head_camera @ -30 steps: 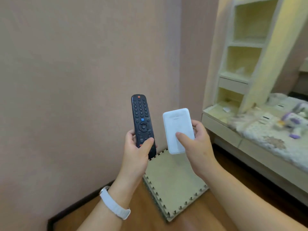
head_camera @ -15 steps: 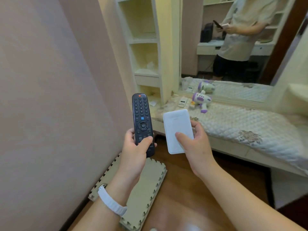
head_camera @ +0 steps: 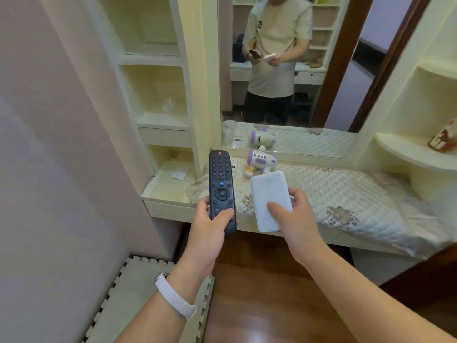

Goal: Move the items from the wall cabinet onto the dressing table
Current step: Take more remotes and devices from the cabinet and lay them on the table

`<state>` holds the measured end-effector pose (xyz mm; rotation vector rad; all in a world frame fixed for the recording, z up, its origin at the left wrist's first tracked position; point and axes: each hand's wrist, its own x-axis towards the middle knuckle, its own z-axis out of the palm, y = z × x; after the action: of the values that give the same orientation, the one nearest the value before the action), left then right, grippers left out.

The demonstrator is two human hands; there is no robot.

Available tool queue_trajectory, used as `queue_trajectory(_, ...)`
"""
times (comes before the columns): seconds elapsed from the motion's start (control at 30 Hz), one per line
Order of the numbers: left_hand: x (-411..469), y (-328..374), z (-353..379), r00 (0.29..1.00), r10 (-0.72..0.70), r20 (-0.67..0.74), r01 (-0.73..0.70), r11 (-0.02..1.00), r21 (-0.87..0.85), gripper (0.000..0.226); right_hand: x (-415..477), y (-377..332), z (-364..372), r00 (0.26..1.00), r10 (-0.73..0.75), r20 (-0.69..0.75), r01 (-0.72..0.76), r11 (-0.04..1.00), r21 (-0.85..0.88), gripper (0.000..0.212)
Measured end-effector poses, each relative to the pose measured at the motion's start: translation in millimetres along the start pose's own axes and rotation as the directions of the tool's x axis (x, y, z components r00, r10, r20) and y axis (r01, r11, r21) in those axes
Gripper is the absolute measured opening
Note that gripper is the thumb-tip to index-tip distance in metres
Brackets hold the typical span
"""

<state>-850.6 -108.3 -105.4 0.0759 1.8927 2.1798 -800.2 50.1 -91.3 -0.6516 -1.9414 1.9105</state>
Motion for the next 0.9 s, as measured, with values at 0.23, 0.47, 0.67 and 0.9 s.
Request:
queue_trajectory(0.23, 75.8, -19.8, 20.0, 0.989, -0.070, 0.130, 0.066, 0.997, 0.034, 0.037, 49.8, 2.1, -6.3, 0.991, -0.011, -0.134, -0.002, 0.995, -0.099, 0.032)
queue_trajectory(0.47, 126.2, -43.4, 82.0, 0.968, -0.148, 0.200, 0.135, 0.988, 0.078, 0.032, 109.2, 22.5, -53.7, 0.967, 0.024, -0.254, -0.041, 0.997, -0.062, 0.033)
queue_trajectory(0.67, 172.2, -55.2, 149.0, 0.964, -0.207, 0.164, 0.199, 0.978, 0.064, 0.023, 189.3, 44.9, -109.2, 0.965, 0.077, -0.252, -0.094, 0.994, -0.055, 0.034)
queue_trajectory(0.9, 227.0, -78.2, 243.7, 0.958, -0.276, 0.077, 0.256, 0.945, 0.201, 0.023, 282.8, 58.9, -190.8, 0.974, 0.147, -0.169, -0.155, 0.987, -0.032, 0.034)
